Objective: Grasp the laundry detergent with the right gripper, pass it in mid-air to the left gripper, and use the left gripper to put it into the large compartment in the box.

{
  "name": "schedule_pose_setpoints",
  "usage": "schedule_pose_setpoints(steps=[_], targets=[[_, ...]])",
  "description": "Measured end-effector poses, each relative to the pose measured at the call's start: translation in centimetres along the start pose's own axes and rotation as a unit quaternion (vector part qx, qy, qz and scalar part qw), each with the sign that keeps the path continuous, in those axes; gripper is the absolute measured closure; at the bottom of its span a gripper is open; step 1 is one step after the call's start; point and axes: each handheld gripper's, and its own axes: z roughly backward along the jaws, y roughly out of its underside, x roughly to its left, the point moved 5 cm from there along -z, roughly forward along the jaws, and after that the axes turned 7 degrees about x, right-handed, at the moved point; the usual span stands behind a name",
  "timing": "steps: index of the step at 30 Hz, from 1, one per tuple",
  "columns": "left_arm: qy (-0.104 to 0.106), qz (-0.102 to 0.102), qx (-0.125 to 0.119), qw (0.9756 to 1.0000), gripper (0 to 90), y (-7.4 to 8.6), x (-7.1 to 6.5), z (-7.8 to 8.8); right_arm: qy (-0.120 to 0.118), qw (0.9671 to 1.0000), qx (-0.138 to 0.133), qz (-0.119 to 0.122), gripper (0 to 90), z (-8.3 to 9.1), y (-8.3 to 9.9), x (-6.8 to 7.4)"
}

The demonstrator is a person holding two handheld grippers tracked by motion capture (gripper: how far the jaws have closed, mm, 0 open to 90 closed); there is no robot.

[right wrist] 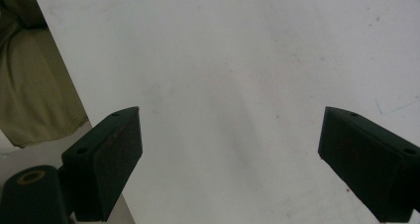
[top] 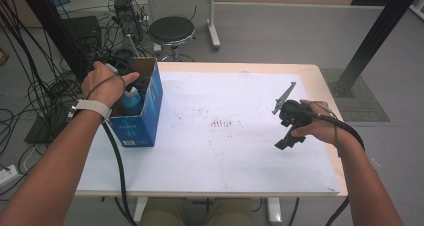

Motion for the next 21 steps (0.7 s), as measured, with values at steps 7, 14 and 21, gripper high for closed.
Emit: schedule_pose_setpoints(steps=[7, 14, 21], targets=[[0.0, -0.011, -0.015, 0.9998, 10.0, -0.2, -0.6, 2.4, 0.004, 1.0, -0.001, -0.002, 10.1, 0.5, 0.2, 0.0], [-0.011, -0.051, -0.031, 0.9981, 8.9, -0.5, -1.4, 5.6, 0.006, 1.0, 0.0, -0.005, 10.1, 0.9, 0.5, 0.1], [-0.014, -0.107, -0.056, 0.9926, 8.4, -0.9, -3.7, 8.6, 0.008, 0.9999, 0.002, -0.009, 10.1, 1.1, 0.8, 0.1]])
